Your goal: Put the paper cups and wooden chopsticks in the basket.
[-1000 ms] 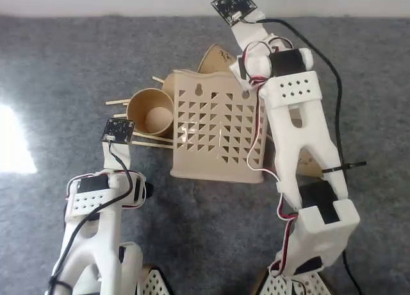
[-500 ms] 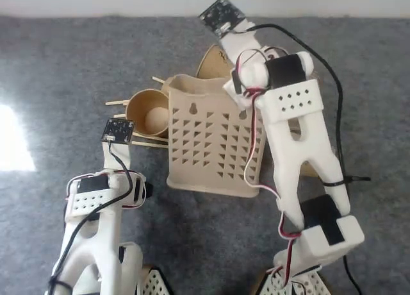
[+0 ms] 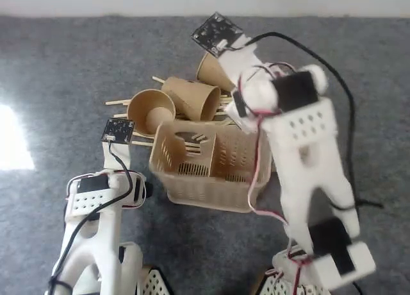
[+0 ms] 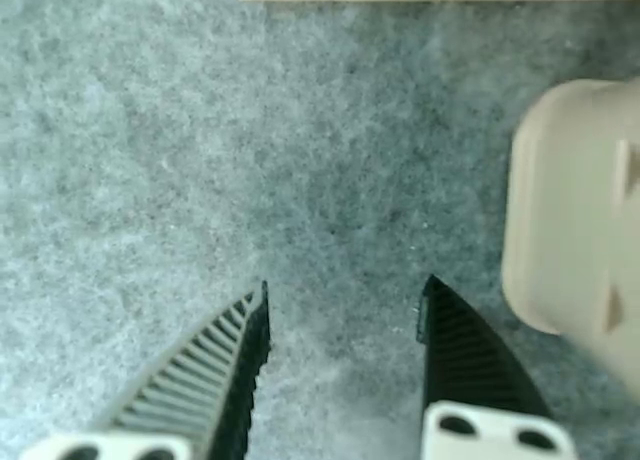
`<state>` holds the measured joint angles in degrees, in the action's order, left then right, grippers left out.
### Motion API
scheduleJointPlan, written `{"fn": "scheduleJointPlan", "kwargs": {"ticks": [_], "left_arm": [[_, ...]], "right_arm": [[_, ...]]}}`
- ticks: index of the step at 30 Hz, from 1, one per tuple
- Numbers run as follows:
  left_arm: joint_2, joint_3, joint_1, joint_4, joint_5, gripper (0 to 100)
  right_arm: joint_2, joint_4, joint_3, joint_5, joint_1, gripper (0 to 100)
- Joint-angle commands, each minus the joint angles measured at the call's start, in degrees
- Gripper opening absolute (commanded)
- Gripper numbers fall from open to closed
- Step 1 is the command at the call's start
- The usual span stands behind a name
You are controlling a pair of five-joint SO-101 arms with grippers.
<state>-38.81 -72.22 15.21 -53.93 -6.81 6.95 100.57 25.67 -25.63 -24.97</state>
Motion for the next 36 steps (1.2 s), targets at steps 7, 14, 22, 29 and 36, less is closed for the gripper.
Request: {"fn": "scheduleJointPlan", "kwargs": {"ticks": [7,14,22,29,36], "left_arm": [[-1.2,0.1,-0.3,1.1,-0.2,23],[-1.2,0.1,-0.3,1.1,-0.2,23],[-1.1,0.1,-0.3,1.1,-0.2,23],[-1.1,0.1,-0.3,1.1,-0.2,23],[-1.3,-0.3,-0.3,1.1,-0.2,23]], "right_arm": [[15.8,2.7,0.6,10.4,-0.1,20.4],[29.7,2.7,-10.9,12.1,0.0,7.2],[39.3,2.3,-31.6,16.1,0.4,18.0],[35.7,2.4,-30.7,16.0,0.3,13.4],[29.1,1.4,-32.0,16.4,3.8,13.4]]}}
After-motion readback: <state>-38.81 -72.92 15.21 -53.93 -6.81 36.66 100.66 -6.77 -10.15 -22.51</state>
